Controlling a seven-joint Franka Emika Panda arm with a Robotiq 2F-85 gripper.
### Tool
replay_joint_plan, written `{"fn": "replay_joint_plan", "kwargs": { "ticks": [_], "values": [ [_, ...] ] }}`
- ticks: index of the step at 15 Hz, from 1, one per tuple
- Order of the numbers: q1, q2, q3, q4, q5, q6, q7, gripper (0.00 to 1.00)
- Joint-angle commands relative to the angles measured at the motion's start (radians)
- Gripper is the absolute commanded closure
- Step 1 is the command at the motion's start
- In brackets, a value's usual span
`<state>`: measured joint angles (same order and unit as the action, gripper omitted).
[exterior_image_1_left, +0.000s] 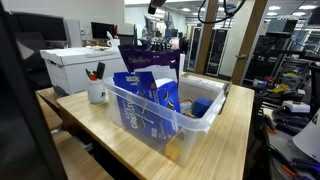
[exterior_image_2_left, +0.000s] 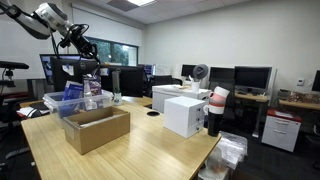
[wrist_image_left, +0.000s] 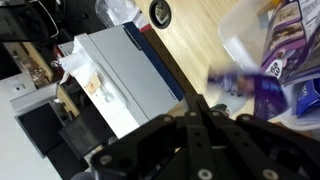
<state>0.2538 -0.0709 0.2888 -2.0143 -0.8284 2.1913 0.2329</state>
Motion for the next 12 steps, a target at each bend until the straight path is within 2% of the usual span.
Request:
{"fn": "replay_joint_plan", "kwargs": {
  "ticks": [1, 4, 5, 6, 7, 9, 12],
  "values": [
    [-0.004, 0.007, -0.003, 0.033, -0.015, -0.010, 0.028, 0.95],
    [-0.004, 0.014, -0.012, 0.058, 0.035, -0.022, -0.010, 0.95],
    [-0.001, 0.019, -0.018, 0.061, 0.094, -0.022, -0.044, 0.95],
    [0.000, 0.025, -0.027, 0.062, 0.196, -0.003, -0.102, 0.70],
    [-0.001, 0.027, -0.031, 0.061, 0.258, 0.010, -0.132, 0.69],
    [-0.004, 0.029, -0.039, 0.060, 0.398, 0.026, -0.215, 0.60],
    [-0.003, 0.032, -0.049, 0.065, 0.621, 0.011, -0.349, 0.42]
  ]
}}
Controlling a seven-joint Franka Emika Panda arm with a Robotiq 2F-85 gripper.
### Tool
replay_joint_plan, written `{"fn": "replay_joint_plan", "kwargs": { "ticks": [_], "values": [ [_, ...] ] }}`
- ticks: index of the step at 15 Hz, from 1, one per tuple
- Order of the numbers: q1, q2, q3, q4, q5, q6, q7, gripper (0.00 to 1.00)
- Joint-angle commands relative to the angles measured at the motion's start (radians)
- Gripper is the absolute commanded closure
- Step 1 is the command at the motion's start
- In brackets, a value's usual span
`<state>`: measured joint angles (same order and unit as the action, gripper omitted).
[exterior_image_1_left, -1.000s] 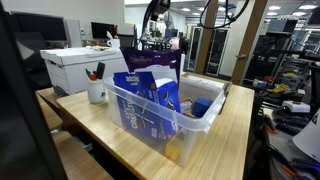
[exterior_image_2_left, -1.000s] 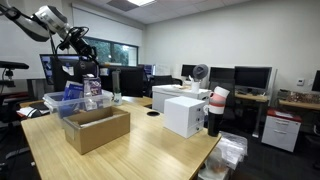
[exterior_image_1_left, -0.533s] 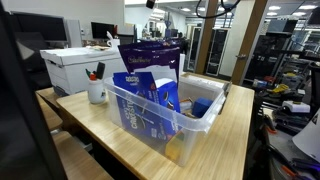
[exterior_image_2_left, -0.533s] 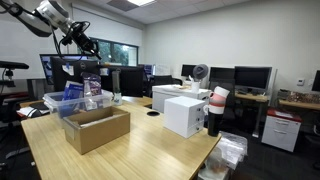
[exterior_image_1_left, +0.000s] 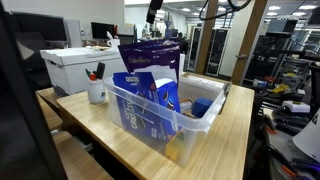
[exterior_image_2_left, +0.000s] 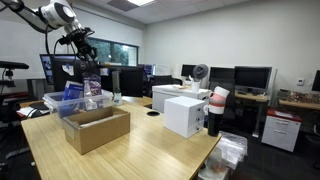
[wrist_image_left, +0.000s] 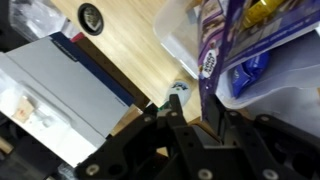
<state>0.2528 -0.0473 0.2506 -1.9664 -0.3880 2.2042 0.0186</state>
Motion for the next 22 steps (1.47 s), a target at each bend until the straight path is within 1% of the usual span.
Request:
{"fn": "replay_joint_plan", "kwargs": {
  "ticks": [1, 4, 5, 7, 8, 9, 16, 22],
  "values": [
    [-0.002, 0.009, -0.014, 0.017, 0.234, -0.005, -0.168, 0.38],
    [-0.004, 0.008, -0.023, 0.003, 0.358, 0.006, -0.255, 0.23],
    [-0.006, 0.011, -0.026, -0.002, 0.381, 0.012, -0.272, 0.16],
    [-0.011, 0.037, -0.030, -0.010, 0.366, 0.044, -0.275, 0.02],
    [-0.011, 0.044, -0.030, -0.010, 0.358, 0.050, -0.274, 0.02],
    [-0.012, 0.061, -0.032, -0.007, 0.355, 0.058, -0.272, 0.00],
    [-0.009, 0.176, -0.025, 0.011, 0.339, 0.115, -0.257, 0.00],
    [-0.002, 0.301, -0.043, 0.060, 0.236, 0.186, -0.200, 0.00]
  ]
}}
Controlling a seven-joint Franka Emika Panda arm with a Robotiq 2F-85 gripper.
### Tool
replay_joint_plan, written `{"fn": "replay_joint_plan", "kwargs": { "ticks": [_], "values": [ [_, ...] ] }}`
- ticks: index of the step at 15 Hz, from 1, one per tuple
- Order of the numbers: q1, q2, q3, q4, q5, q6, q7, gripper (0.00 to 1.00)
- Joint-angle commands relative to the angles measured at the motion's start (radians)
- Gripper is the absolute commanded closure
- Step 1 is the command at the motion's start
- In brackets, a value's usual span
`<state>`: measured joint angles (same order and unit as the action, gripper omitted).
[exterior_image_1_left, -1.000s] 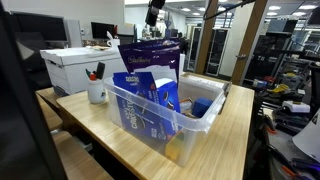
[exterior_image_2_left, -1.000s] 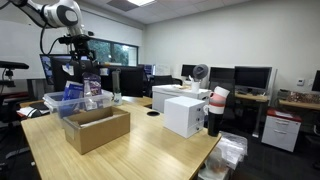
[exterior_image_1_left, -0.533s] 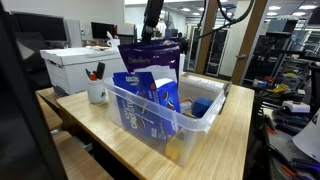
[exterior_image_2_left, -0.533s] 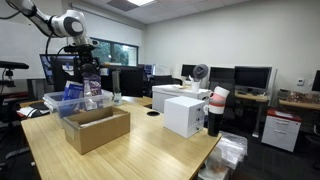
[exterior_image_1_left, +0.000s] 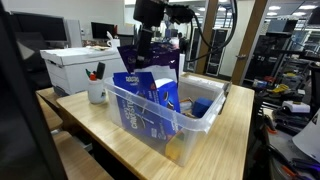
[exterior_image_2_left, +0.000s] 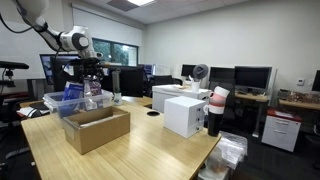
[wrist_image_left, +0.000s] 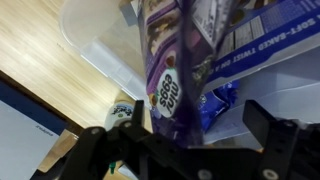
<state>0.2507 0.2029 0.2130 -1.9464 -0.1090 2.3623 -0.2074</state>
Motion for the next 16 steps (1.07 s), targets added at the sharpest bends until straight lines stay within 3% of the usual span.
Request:
{"fn": "replay_joint_plan", "kwargs": {
  "ticks": [1, 5, 6, 7, 8, 13, 16],
  "values": [
    [0.001, 0.075, -0.012, 0.058, -0.059, 0.037, 0.036, 0.00],
    [0.008, 0.130, -0.032, 0.115, -0.101, 0.044, 0.066, 0.00],
    [0.011, 0.137, -0.037, 0.127, -0.108, 0.038, 0.075, 0.04],
    [0.013, 0.142, -0.040, 0.134, -0.114, 0.033, 0.082, 0.10],
    [0.015, 0.143, -0.043, 0.139, -0.120, 0.024, 0.091, 0.29],
    [0.034, 0.126, -0.053, 0.147, -0.146, -0.049, 0.171, 0.61],
    [0.047, 0.113, -0.047, 0.160, -0.142, -0.155, 0.202, 0.79]
  ]
}}
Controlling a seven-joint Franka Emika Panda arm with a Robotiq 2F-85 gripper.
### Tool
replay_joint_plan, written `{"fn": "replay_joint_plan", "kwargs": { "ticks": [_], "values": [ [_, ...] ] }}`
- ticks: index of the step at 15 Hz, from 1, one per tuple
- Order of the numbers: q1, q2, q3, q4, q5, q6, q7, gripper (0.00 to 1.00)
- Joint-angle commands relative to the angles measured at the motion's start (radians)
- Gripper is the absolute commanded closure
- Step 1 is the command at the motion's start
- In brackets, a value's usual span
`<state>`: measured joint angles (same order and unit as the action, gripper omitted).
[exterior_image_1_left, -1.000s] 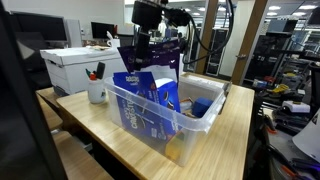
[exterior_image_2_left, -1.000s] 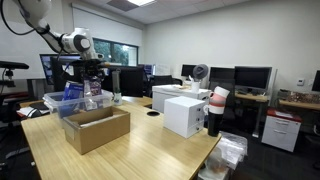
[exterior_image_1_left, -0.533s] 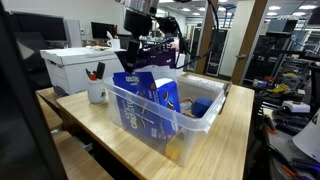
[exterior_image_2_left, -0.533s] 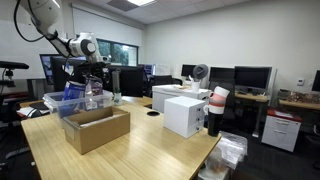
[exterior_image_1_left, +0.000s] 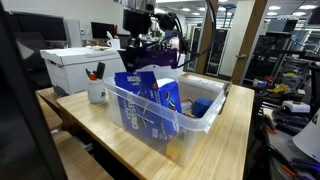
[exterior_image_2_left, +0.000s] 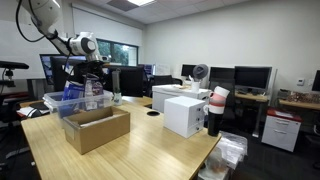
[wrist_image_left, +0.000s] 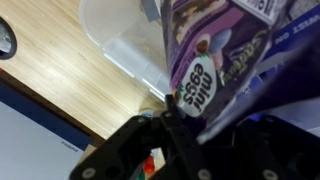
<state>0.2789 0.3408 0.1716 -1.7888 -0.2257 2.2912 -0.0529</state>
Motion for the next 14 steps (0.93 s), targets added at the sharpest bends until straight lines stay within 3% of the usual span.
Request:
{"fn": "replay_joint_plan", "kwargs": {
  "ticks": [1, 5, 6, 9, 11, 14],
  "values": [
    [0.025, -0.029, -0.004, 0.010, -0.028, -0.125, 0.056, 0.87],
    [0.038, -0.047, 0.007, 0.025, -0.017, -0.196, 0.080, 1.00],
    [0.037, -0.049, 0.010, 0.019, -0.010, -0.194, 0.085, 0.95],
    [0.036, -0.058, 0.007, 0.013, -0.012, -0.197, 0.119, 0.94],
    [0.072, -0.076, -0.023, -0.003, -0.160, -0.174, 0.200, 0.94],
    [0.111, -0.084, -0.032, 0.012, -0.365, -0.247, 0.302, 0.94]
  ]
}}
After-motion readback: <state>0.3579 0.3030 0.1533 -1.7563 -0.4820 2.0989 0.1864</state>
